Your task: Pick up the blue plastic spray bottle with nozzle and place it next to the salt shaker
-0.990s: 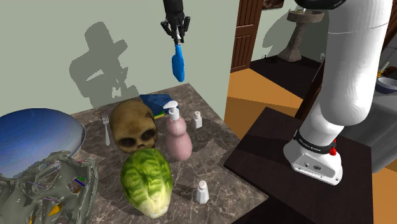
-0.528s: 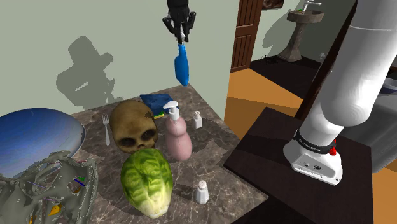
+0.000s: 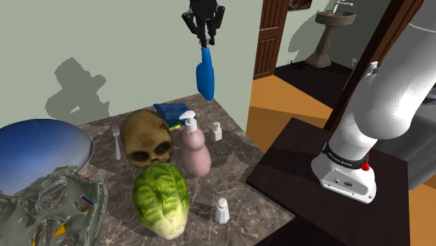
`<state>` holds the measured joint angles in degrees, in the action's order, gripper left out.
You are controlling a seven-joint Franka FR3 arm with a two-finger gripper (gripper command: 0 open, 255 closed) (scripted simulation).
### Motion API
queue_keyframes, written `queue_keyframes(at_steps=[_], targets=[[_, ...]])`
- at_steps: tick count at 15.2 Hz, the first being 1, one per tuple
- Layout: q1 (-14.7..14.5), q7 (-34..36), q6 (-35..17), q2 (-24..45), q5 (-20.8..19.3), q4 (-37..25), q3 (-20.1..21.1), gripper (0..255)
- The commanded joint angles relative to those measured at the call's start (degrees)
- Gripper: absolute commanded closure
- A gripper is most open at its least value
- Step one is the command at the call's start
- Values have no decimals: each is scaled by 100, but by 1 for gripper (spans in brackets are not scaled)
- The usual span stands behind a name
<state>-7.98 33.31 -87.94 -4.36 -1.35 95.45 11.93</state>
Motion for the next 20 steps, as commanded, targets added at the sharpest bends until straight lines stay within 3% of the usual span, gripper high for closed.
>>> queue_keyframes(at_steps=[1, 13, 20], targets=[[-88, 180, 152, -250, 70, 99, 95, 255], [-591, 1320, 916, -1225, 535, 272, 743, 255], [-612, 1277, 363, -1428, 591, 1020, 734, 255]])
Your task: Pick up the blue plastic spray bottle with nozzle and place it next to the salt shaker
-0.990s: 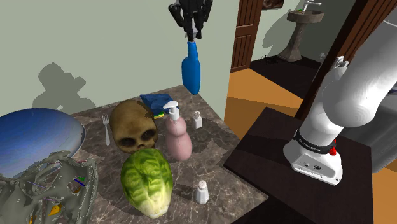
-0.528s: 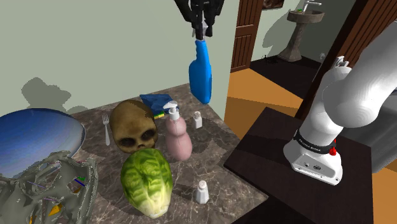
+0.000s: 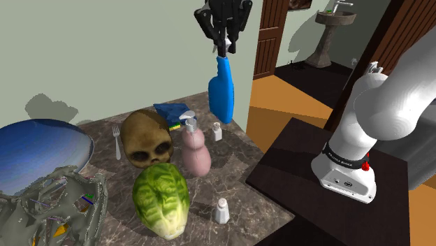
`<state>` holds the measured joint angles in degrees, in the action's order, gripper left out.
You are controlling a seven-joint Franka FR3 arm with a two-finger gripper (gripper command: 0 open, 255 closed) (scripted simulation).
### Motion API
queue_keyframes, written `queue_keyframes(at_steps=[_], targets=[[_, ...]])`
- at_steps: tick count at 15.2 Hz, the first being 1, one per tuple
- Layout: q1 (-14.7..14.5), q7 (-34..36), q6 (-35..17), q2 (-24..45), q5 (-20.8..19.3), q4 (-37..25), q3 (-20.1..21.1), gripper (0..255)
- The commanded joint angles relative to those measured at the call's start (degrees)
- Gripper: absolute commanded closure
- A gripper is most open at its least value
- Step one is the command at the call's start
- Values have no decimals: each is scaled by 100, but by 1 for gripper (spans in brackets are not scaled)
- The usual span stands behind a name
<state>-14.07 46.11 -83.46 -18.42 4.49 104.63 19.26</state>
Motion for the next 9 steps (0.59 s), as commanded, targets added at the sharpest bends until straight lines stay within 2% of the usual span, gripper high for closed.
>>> queue_keyframes(at_steps=[1, 9], targets=[[-7, -7, -162, -45, 14, 202, 2, 255], [-34, -33, -777, -182, 62, 949, 18, 255]])
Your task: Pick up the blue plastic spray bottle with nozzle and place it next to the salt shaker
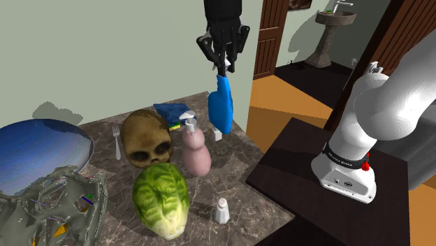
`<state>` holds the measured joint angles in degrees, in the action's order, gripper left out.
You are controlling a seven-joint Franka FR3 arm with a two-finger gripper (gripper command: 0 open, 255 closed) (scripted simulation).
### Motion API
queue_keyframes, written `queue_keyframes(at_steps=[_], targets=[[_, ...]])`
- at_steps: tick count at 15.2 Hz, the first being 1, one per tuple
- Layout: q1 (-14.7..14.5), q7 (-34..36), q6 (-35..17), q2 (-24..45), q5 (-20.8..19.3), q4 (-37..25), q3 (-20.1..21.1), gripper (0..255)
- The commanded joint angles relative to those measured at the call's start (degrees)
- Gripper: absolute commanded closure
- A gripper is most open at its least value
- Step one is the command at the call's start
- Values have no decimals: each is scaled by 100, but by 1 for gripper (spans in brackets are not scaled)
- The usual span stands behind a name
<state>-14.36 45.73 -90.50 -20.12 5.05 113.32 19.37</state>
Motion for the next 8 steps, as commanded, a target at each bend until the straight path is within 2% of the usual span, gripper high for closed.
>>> queue_keyframes(at_steps=[1, 8], targets=[[-8, 2, -149, -23, 11, 167, 10, 255], [-30, -4, -685, -64, 42, 742, 43, 255]])
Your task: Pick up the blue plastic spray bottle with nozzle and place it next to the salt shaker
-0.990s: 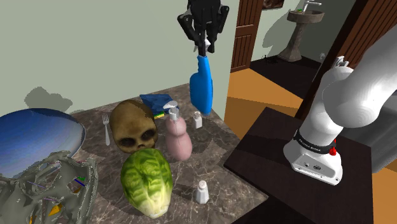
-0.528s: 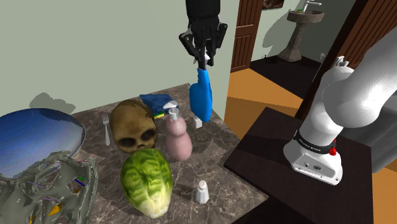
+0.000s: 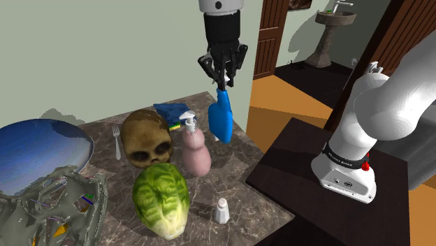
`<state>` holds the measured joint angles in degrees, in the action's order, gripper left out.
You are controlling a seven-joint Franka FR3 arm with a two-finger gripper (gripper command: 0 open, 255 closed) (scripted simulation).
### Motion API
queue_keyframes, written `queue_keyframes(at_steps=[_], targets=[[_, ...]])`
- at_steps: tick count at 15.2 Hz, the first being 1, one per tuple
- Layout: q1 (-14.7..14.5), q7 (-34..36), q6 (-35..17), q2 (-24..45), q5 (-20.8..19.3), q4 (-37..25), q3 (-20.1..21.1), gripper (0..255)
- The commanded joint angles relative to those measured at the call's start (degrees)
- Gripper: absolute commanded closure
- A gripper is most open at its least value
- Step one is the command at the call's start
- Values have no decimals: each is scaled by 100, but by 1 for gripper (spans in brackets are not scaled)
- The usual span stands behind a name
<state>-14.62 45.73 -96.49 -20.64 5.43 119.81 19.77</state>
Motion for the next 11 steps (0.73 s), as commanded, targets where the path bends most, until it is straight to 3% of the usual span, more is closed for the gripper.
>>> queue_keyframes(at_steps=[1, 11], targets=[[-6, -4, -162, -13, 9, 170, 8, 255], [-28, 12, -938, 53, 33, 882, 78, 255]])
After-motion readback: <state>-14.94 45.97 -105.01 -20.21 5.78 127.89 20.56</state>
